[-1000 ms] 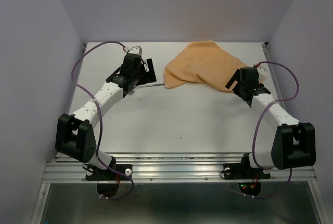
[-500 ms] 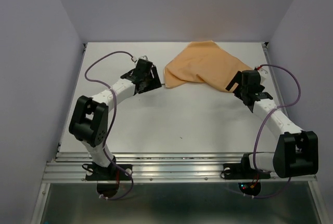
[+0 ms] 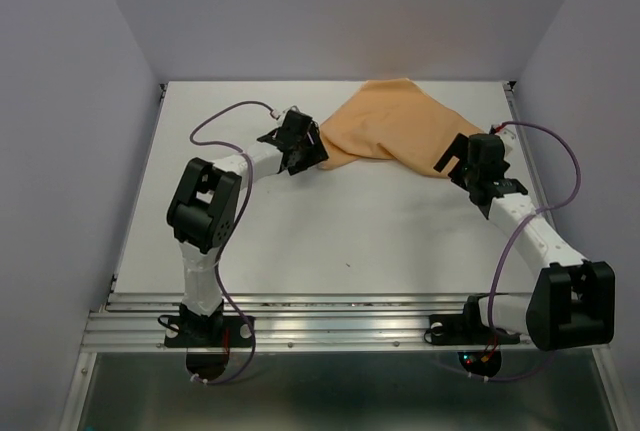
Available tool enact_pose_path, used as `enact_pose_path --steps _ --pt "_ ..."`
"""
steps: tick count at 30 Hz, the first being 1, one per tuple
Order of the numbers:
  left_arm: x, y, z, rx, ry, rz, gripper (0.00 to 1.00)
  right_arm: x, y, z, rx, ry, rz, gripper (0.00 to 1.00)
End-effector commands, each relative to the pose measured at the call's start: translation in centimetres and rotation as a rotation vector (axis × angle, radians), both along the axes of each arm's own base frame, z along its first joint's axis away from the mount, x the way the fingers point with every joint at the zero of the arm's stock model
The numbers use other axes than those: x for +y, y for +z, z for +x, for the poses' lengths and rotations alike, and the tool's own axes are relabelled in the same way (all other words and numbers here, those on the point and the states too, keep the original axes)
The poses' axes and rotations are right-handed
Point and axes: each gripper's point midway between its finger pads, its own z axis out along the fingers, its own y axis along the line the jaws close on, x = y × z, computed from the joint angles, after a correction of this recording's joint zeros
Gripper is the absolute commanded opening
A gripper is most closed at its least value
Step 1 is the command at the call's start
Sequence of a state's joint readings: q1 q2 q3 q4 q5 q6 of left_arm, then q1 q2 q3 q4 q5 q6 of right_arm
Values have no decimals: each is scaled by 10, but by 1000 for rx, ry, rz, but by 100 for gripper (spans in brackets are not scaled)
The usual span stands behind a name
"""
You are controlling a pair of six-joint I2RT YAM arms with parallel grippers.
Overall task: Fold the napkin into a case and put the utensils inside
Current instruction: Pick up the crumpled napkin from the corner of the board.
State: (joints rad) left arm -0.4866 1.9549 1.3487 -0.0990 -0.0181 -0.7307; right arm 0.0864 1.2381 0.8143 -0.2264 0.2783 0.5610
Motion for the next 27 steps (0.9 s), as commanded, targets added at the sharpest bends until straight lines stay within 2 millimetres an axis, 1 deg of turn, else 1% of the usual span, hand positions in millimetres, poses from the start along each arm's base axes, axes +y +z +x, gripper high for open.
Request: enact_pose_path --steps 1,2,4,6,9,11,14,16,17,20,23,24,26,27 --pt "-21 10 20 -46 -27 -87 74 2 17 3 -59 24 -5 100" --pt "-24 4 21 -42 -36 -92 73 2 18 2 -59 23 -7 100" --pt "-29 1 21 -28 -55 -108 71 1 18 0 -55 22 -11 100" --pt "-33 1 25 -41 -60 -129 67 0 19 -3 -54 20 -15 100" --pt "-40 -1 25 -37 -76 -152 63 0 19 -6 -54 20 -15 100" --pt "-42 1 28 -44 -81 -161 56 0 18 -7 -51 21 -15 100" --pt "-46 3 31 -49 -92 -170 42 0 15 -10 -39 21 -10 100" --pt "-50 5 33 -53 -104 -176 30 1 15 -10 -37 22 -6 100" --pt "-51 6 34 -58 -112 -174 18 2 14 -10 -34 24 -5 100" --pt "-53 13 34 -65 -130 -175 0 1 14 -11 -28 25 -8 100" --pt "-56 28 30 -86 -177 -183 0 -5 11 -14 -7 1 -35 100" --pt "-56 42 28 -110 -197 -184 0 -7 10 -15 2 -7 -44 100" --pt "-57 54 20 -122 -236 -189 0 -14 6 -20 32 -34 -72 100" --pt "-58 71 13 -156 -273 -195 0 -16 7 -19 38 -41 -82 100"
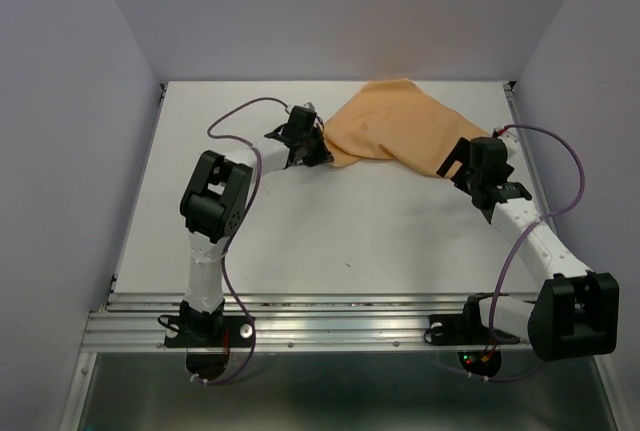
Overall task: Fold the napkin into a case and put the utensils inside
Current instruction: Pick up the crumpled napkin from the corner of the board, then flatten out the crumpled napkin at the center of the board.
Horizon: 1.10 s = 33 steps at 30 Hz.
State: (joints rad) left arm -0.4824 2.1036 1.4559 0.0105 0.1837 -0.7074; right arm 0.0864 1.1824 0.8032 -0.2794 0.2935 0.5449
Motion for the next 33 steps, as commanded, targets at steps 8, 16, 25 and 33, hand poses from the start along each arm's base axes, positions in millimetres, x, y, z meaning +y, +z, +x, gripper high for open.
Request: enact_pose_path --steps 8,16,25,33 --pt "-15 144 -52 -228 -263 -63 0 0 -28 -6 138 -11 -7 100" --pt "-26 172 -82 -256 -353 -91 0 16 -53 0 220 32 99 100" --pt "-28 184 -102 -297 -404 -81 0 18 -66 6 228 23 134 99" --pt "-24 188 -109 -330 -410 -66 0 11 -63 21 161 -19 149 90"
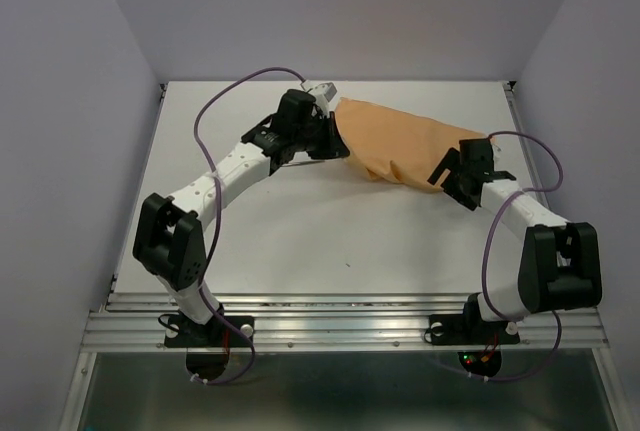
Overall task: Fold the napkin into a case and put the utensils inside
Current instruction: Flatten out the crumpled napkin at the center of the board.
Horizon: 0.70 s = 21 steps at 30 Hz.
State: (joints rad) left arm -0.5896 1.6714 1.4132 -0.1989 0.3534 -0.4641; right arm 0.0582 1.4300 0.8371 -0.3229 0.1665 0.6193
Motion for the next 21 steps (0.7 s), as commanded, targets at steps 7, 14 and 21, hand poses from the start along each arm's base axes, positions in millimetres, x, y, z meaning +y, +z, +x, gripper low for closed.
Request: enact_pose_path --steps 7,14,21 --pt "0 21 -12 -79 -33 -32 0 3 3 30 -97 -39 68 83" --pt "-2 26 -15 -86 -37 -47 0 0 -16 37 -77 -76 86 63" --pt "-1 43 -18 -126 -46 -66 0 1 -26 52 -100 -76 91 27"
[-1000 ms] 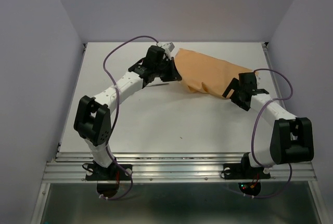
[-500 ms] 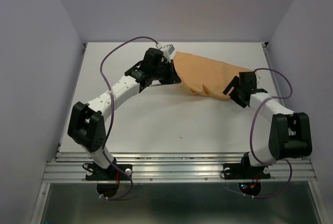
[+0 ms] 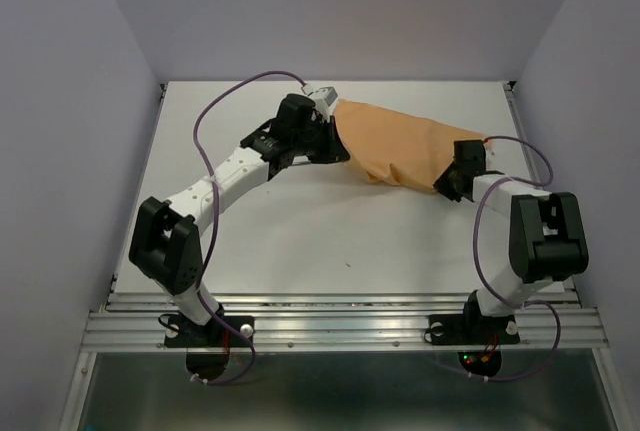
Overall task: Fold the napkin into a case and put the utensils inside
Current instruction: Flatten out the crumpled napkin at the center of the board.
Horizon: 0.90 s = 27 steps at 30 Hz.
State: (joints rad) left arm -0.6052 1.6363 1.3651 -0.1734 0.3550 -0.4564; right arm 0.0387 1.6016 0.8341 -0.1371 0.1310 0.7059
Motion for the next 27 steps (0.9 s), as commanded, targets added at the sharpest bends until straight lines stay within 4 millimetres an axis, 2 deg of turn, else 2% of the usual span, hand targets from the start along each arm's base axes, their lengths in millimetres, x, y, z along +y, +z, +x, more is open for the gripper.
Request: enact_pose_path --steps 1,2,3,4,6,7,11,12,14,15,16,18,20,22,23,25,26,27 --pt "1 45 -7 -115 -27 -63 0 -7 10 24 -83 -24 1 21" --pt "1 49 -8 -125 -29 -64 0 -7 16 26 -98 -24 -3 8" --pt "2 51 -8 -129 -31 -63 0 -8 24 28 -116 -23 -5 2" --pt "3 54 -8 -134 -28 -57 0 -8 31 28 -134 -20 -7 1" --pt "7 60 -7 -154 -21 -48 0 -9 63 28 -198 -13 -16 1" --pt "8 68 -10 -167 -22 -51 0 -10 89 25 -245 -14 -26 1" --pt "18 90 -10 -216 13 -46 0 -13 143 12 -338 10 -56 1" --pt "22 96 -8 -228 37 -41 0 -13 173 10 -403 13 -59 1" --pt "27 111 -10 -256 56 -57 0 -12 190 1 -400 26 -66 1" --pt "28 118 -10 -271 65 -67 0 -12 210 -4 -426 27 -66 1" --pt "30 122 -11 -282 72 -71 0 -13 218 -6 -438 26 -73 1" --pt "33 132 -11 -306 85 -80 0 -15 231 -8 -456 25 -88 1" --pt "32 128 -7 -306 90 -71 0 -20 239 -4 -460 21 -118 1" --pt "31 123 0 -306 97 -59 0 -23 236 6 -440 21 -139 1" --pt "27 114 5 -294 94 -44 0 -23 230 21 -409 37 -157 1" --pt "26 108 15 -292 108 -34 0 -25 219 40 -370 48 -180 3" --pt "23 96 23 -273 112 -16 0 -26 209 63 -334 71 -206 18" --pt "23 92 29 -271 122 -7 0 -27 204 75 -316 84 -224 37"
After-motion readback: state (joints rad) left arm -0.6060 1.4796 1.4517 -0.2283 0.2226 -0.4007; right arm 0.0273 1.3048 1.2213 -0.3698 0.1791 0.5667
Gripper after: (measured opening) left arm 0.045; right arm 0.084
